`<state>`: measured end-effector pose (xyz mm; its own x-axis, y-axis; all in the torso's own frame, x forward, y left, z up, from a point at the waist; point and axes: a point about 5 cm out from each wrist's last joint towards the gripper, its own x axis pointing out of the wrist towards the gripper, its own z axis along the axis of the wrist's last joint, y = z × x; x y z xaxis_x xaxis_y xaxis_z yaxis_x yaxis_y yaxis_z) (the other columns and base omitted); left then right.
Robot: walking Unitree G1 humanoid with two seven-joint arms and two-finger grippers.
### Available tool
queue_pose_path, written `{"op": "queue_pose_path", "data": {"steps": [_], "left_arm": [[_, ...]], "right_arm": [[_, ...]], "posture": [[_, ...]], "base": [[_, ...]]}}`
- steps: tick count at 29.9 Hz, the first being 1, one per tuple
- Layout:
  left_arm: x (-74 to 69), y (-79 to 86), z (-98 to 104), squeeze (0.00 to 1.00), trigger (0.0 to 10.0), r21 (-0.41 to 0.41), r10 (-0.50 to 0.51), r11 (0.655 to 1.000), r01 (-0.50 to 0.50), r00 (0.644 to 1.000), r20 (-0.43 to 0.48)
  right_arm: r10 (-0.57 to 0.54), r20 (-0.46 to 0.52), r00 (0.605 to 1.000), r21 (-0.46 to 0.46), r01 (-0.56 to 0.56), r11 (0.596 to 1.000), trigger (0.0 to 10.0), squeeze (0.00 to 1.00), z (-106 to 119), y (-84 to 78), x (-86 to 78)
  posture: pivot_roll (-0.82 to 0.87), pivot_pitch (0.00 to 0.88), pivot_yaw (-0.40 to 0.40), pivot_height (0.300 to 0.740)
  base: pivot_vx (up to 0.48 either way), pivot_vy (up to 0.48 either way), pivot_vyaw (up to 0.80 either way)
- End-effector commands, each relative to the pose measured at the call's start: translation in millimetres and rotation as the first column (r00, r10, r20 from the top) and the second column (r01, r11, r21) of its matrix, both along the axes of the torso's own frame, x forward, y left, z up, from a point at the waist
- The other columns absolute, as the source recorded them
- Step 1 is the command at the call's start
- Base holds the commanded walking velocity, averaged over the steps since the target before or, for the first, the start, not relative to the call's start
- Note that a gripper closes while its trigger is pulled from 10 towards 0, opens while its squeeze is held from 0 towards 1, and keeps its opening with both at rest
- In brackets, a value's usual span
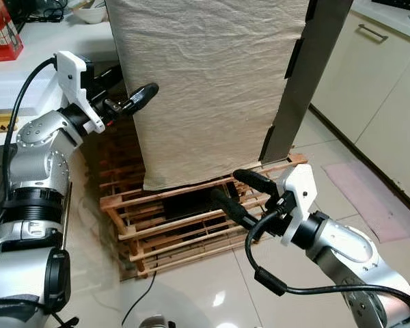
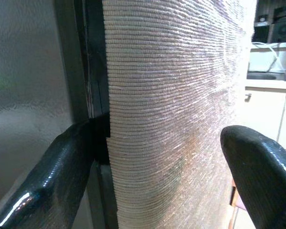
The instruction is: Restocking fridge
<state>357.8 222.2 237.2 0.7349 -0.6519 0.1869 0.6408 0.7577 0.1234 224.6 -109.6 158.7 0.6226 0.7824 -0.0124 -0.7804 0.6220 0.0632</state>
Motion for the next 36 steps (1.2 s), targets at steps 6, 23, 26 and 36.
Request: {"op": "queue_pose_path", "data": {"steps": [6, 23, 26, 36], "left_arm": [[-7.7, -20.5, 4.3, 0.00, 10.0, 0.065, -0.147, 0.987, 0.146, 0.989, 0.017], [-22.1, -35.4, 8.0, 0.00, 10.0, 0.059, -0.282, 0.958, 0.280, 0.959, 0.014], [-25.5, -37.1, 9.0, 0.00, 10.0, 0.058, -0.308, 0.950, 0.307, 0.951, 0.007], [-50.7, -52.9, 19.6, 0.00, 10.0, -0.035, -0.518, 0.855, 0.517, 0.855, -0.030]], "right_arm": [[0.004, 0.035, 0.999, 0.003, -0.004, 1.000, 10.0, 0.00, 6.5, 1.6, -2.2], [0.004, 0.022, 1.000, 0.000, -0.004, 1.000, 10.0, 0.00, 0.6, 2.1, -6.1], [0.006, 0.016, 1.000, -0.012, -0.006, 1.000, 10.0, 0.00, -2.0, 1.0, -7.3], [0.015, -0.014, 1.000, -0.044, -0.016, 0.999, 10.0, 0.00, -9.0, -9.3, -17.8]], "posture": [[0.01, 0.000, -0.012, 0.740], [0.01, 0.000, -0.005, 0.740], [0.01, 0.000, -0.005, 0.740], [0.01, 0.000, -0.008, 0.740]], "base": [[0.000, 0.000, 0.00], [0.000, 0.000, 0.00], [0.000, 0.000, 0.00], [0.000, 0.000, 0.00]]}}
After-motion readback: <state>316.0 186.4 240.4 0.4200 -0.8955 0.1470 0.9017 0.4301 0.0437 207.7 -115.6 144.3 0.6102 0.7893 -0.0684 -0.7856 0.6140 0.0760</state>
